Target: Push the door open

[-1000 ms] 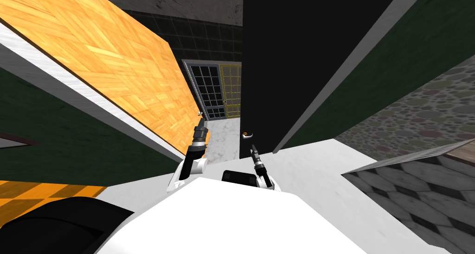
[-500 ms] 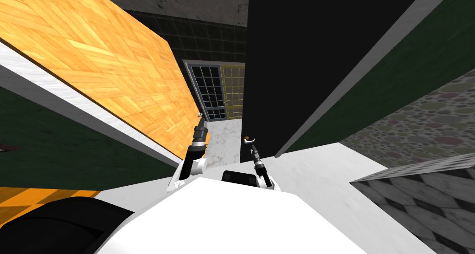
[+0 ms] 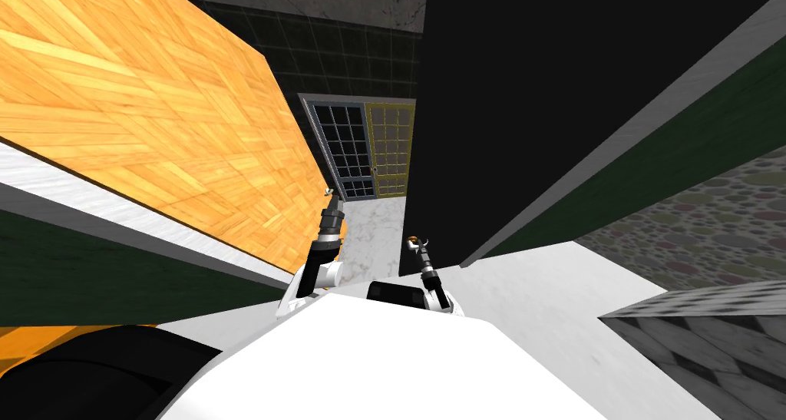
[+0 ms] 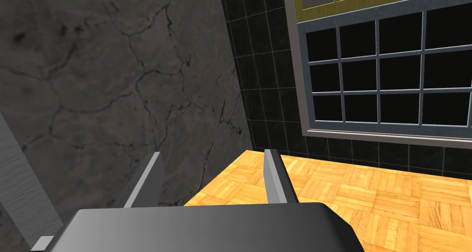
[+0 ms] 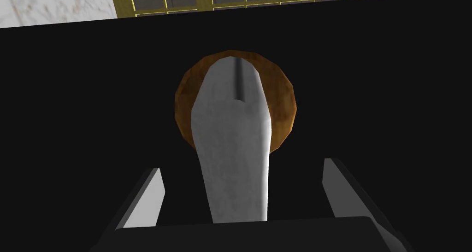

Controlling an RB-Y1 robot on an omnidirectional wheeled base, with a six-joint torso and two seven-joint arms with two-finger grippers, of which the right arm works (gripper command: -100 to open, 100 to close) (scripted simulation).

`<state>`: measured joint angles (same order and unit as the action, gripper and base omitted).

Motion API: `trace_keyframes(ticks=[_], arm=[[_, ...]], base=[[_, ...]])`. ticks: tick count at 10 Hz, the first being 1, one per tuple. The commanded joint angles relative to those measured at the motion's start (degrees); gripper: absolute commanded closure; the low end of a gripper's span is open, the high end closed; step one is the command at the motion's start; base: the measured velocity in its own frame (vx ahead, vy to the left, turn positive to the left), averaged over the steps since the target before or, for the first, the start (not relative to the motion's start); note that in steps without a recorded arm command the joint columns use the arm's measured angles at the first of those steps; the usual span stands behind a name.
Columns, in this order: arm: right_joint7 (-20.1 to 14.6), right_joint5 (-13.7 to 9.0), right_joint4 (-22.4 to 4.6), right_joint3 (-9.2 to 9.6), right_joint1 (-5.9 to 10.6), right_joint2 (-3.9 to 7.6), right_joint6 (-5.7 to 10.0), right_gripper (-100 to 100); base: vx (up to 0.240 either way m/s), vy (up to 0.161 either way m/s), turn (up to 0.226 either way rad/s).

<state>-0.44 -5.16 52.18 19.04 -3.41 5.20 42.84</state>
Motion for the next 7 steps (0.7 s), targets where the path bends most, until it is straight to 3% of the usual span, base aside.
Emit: trace_keyframes(ticks=[1,6,7], arm=[[0.0,0.0,0.0,0.02,-0.04,0.02,-0.02,100],[0.0,0.0,0.0,0.02,-0.04,0.02,-0.02,100],[0.3,-0.3,-0.2,-1.04,0.42,0.17,-0.11,100]], base=[[-0.013,-0.002,-0.003],[-0.009,-0.005,0.004],[0.125,0.046,-0.029]])
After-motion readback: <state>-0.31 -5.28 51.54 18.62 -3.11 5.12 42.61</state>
